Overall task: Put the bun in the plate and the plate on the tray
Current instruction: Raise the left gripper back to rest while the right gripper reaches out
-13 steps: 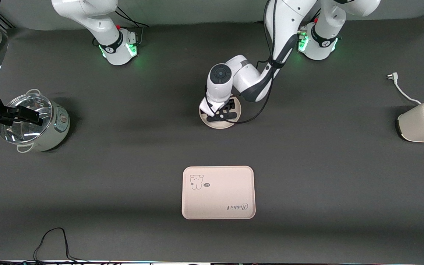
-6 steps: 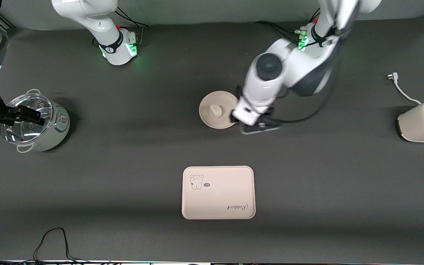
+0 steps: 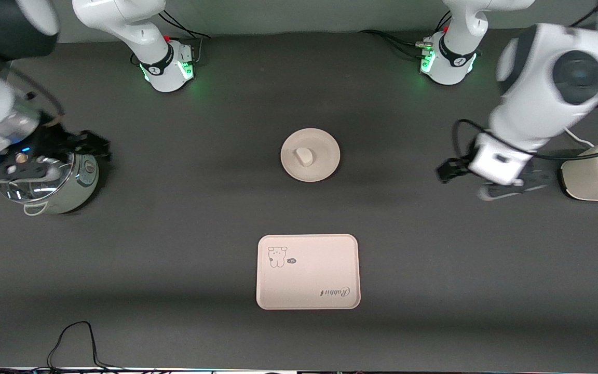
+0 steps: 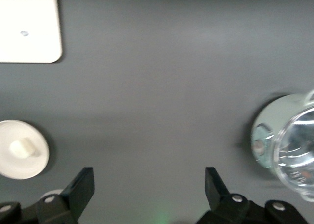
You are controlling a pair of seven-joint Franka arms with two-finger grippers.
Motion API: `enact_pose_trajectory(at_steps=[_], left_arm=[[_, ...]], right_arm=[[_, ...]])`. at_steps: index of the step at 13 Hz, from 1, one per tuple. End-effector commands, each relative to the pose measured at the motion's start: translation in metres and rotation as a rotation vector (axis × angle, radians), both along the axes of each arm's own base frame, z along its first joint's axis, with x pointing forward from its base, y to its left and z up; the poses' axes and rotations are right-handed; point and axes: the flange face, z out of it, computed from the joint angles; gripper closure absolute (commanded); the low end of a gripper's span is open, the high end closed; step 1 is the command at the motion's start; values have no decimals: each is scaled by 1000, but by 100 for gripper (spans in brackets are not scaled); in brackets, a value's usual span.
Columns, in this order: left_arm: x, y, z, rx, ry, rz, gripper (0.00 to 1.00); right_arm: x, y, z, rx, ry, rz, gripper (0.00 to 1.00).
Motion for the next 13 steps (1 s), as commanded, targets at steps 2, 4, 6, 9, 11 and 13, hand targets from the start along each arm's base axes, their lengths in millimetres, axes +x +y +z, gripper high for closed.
enact_pose_trajectory(at_steps=[2, 4, 6, 9, 11, 13], left_arm=[[-4, 11, 30, 10, 13, -5, 0], [1, 48, 51, 10, 28, -38, 0], [6, 99, 58, -2, 29, -53, 0], [5, 150, 61, -7, 23, -63, 0], [4, 157, 73, -5, 9, -63, 0], [3, 153, 81, -6, 15, -72, 0]], right_arm=[[-49, 104, 1, 18, 12, -26, 0], [-76, 165, -8, 18, 10, -20, 0], [-95, 203, -10, 33, -12, -13, 0], [-129, 256, -10, 78, -9, -29, 0], [-156, 293, -11, 110, -9, -42, 0], [-169, 308, -14, 141, 18, -30, 0]])
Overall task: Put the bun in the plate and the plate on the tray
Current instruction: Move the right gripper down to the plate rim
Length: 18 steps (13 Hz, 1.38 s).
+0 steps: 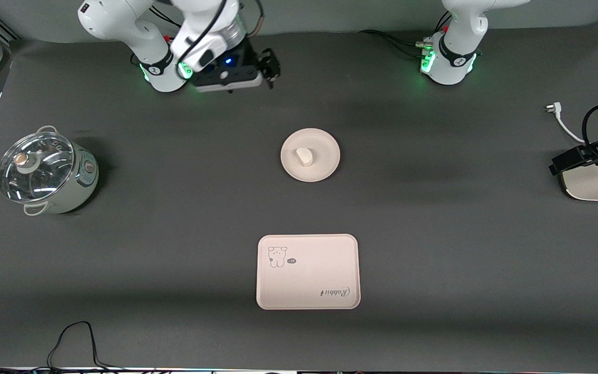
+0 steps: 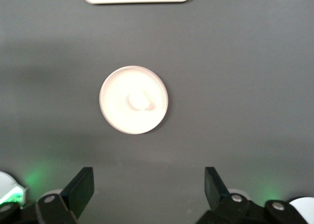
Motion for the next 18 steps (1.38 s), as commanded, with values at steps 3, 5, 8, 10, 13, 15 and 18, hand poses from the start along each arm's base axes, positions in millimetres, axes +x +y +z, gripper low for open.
enact_pose_trajectory(at_steps=[3, 5, 8, 10, 13, 15, 18], left_arm=[[-9, -18, 18, -3, 23, -46, 0], [-9, -18, 19, 2, 23, -76, 0], [-6, -17, 21, 1, 2, -77, 0], [-9, -19, 20, 7, 20, -107, 0], [-3, -36, 19, 13, -1, -122, 0], [0, -31, 24, 6, -12, -128, 0], [1, -33, 29, 3, -15, -129, 0]], right_arm=[[-6, 6, -34, 29, 40, -35, 0], [-5, 5, -75, 59, 38, -66, 0], [-11, 3, -143, 69, 2, -86, 0], [-19, 1, -188, 72, -25, -93, 0], [-22, 10, -255, 58, -63, -97, 0], [-18, 13, -281, 54, -83, -104, 0], [-24, 16, -330, 54, -130, -105, 0]])
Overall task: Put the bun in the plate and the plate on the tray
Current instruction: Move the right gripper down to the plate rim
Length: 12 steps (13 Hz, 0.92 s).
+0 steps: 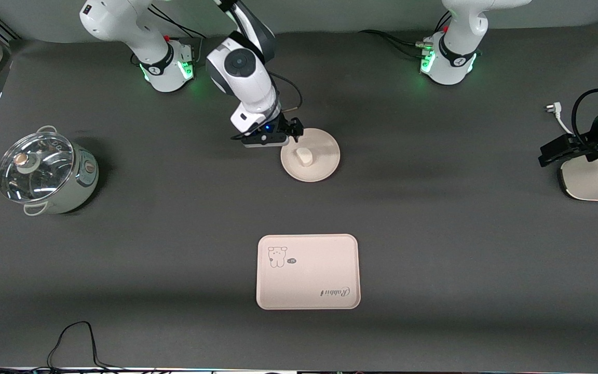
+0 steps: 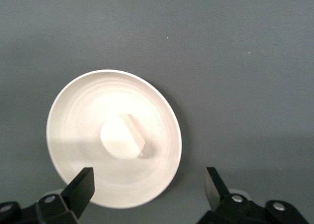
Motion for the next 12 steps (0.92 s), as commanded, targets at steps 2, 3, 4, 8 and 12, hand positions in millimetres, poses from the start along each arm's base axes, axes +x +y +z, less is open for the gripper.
enact_pose_trajectory(at_steps=[2, 3, 4, 8, 12], left_arm=[[3, -3, 10, -4, -18, -20, 0], [3, -4, 14, -4, -28, -23, 0], [5, -7, 19, -4, -40, -28, 0], [8, -15, 24, -1, -71, -42, 0], [7, -19, 30, 0, -84, -49, 0]], right_arm=[[-7, -4, -52, 20, -62, -28, 0], [-8, -6, -62, 17, -70, -28, 0], [-10, -5, -72, 15, -78, -23, 0], [-13, -6, -94, 6, -89, -22, 0], [-12, -6, -94, 4, -86, -24, 0]])
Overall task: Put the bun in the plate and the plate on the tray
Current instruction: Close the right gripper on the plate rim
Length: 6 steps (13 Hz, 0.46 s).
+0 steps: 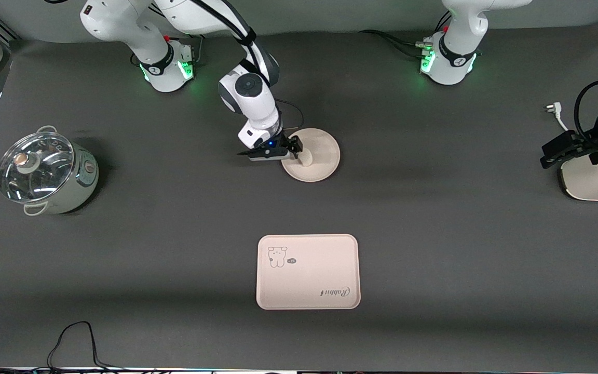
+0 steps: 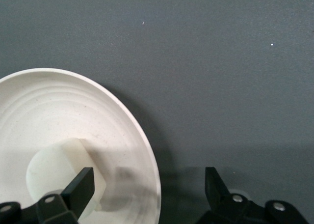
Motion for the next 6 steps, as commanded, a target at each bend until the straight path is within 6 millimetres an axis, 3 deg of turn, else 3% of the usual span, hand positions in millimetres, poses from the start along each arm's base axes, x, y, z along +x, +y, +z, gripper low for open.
enact_pose_trajectory(at_steps=[1, 3, 6], left_arm=[[3, -3, 9, 1, -20, -16, 0], [2, -12, 12, 4, -26, -30, 0], [3, -10, 12, 6, -26, -30, 0]], right_arm=[[-2, 4, 2, 15, -4, -24, 0], [-2, 4, 2, 15, -4, -25, 1], [-2, 3, 1, 11, 0, -24, 27]])
